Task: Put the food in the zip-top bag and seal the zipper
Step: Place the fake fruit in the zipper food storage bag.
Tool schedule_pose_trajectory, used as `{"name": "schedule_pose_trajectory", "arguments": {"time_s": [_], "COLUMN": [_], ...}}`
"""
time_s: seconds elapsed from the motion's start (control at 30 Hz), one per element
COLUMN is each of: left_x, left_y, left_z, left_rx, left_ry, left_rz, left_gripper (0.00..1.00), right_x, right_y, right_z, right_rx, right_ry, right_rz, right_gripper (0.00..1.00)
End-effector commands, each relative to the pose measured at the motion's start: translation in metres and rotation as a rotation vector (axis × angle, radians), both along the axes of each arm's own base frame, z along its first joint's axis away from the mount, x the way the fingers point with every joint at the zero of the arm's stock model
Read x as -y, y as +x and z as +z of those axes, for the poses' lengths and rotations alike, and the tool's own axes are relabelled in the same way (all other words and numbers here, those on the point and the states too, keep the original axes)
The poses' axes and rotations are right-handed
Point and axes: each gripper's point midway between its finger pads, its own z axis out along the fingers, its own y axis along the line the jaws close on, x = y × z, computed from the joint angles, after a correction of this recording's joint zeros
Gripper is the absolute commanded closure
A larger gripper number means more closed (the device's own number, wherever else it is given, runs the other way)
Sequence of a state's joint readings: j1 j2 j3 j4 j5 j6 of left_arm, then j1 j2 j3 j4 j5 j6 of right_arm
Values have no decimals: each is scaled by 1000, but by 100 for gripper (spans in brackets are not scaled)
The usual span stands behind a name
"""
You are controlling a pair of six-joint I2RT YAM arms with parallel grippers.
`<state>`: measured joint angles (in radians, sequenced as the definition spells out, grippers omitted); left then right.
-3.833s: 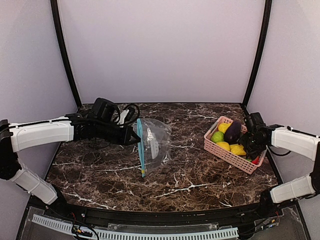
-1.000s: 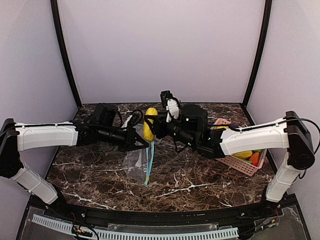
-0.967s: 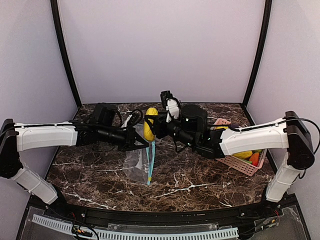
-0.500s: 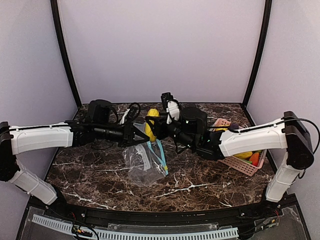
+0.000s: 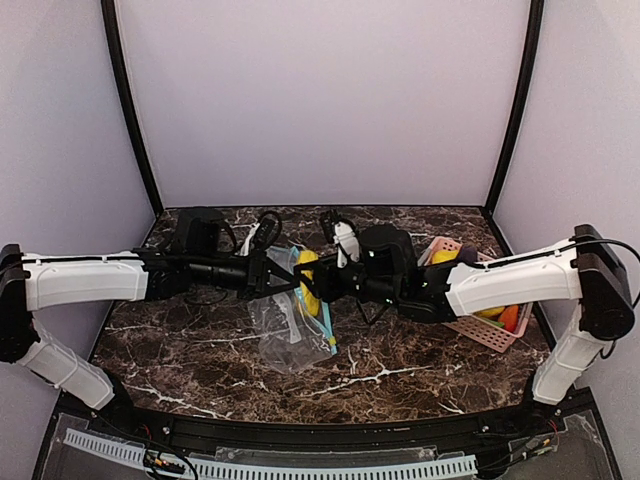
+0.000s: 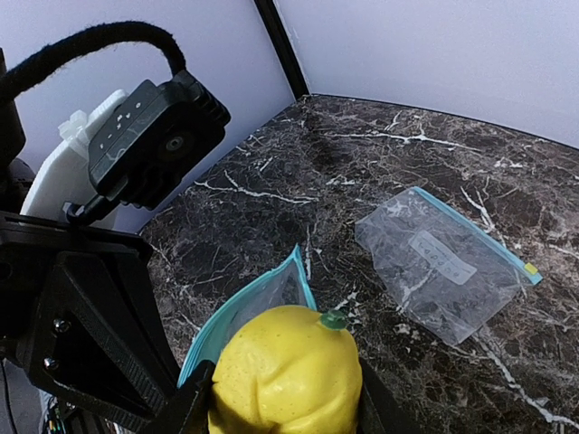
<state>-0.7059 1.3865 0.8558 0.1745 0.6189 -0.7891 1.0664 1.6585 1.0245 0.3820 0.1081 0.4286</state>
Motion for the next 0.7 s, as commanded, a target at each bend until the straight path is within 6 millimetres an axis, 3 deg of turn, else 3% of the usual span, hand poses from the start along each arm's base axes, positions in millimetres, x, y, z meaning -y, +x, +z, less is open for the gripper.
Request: {"name": "schedule_pose_trajectory", "arguments": {"time_s": [0.0, 0.23, 0.43, 0.67], "left_x": [-2, -4, -5, -5], "left_y": [3, 1, 1, 0], "left_z": [18, 20, 18, 17], "left_rx": [83, 94, 89, 80], "left_ry": [-46, -52, -51, -50], "left_rz": [15, 19, 22, 25], "left_gripper": [99, 99, 99, 99], "right_x": [-9, -3, 1, 4], "right_y": [-22, -24, -21, -18], "right_z": [4, -6, 1, 12], "right_rx": [-75, -128, -137, -128], "right_ry": [-5, -49, -30, -6], "right_rz": [99, 119, 117, 110], "right_gripper": [61, 54, 38, 30]}}
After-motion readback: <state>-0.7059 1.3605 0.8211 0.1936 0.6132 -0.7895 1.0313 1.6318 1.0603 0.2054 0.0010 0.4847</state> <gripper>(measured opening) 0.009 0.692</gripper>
